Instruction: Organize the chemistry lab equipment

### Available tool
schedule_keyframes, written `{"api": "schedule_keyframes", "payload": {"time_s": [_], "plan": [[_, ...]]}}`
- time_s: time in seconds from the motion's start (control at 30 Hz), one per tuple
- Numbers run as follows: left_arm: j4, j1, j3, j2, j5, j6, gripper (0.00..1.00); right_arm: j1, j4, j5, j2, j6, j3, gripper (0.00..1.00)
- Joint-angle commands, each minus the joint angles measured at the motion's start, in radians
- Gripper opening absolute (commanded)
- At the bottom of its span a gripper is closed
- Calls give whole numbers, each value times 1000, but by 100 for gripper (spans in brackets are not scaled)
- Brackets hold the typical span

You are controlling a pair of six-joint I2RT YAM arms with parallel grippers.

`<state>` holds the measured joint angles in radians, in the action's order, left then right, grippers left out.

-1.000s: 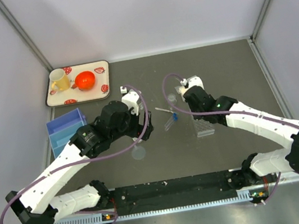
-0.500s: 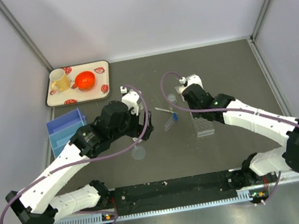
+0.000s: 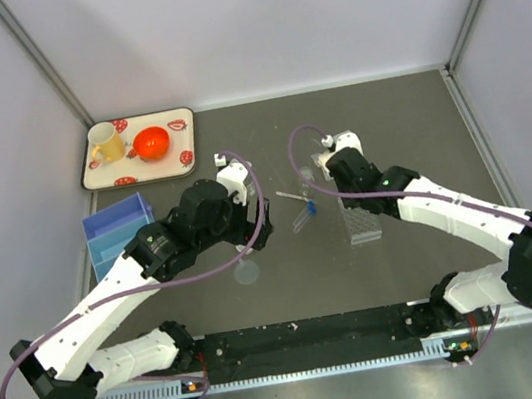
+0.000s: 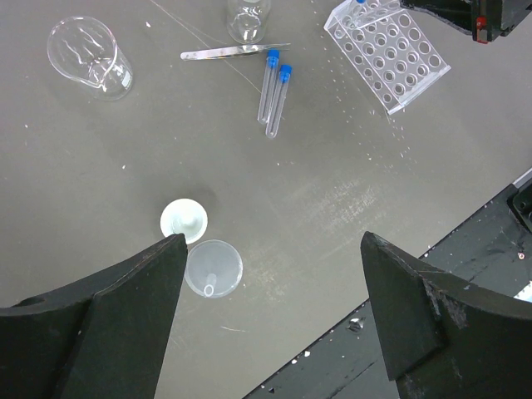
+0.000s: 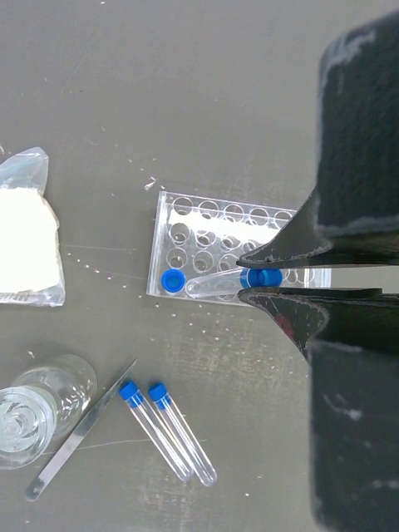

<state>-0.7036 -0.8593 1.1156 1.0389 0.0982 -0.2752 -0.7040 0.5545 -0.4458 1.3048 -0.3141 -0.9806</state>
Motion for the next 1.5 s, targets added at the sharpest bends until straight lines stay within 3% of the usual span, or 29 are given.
{"api": "schedule_keyframes", "payload": {"time_s": [0.0, 0.57, 1.13, 1.47], "plan": [[44, 0, 13, 7, 6, 10, 91, 11, -50, 12, 5, -2, 14, 0], [56, 0, 6, 15, -3, 5, 91, 11, -59, 24, -6, -16, 65, 0], [67, 0, 6, 23, -22, 5, 91, 29, -64, 65, 119, -8, 0, 0], [72, 0, 0, 19, -32, 2, 91, 31, -42, 61, 134, -8, -38, 22]]}}
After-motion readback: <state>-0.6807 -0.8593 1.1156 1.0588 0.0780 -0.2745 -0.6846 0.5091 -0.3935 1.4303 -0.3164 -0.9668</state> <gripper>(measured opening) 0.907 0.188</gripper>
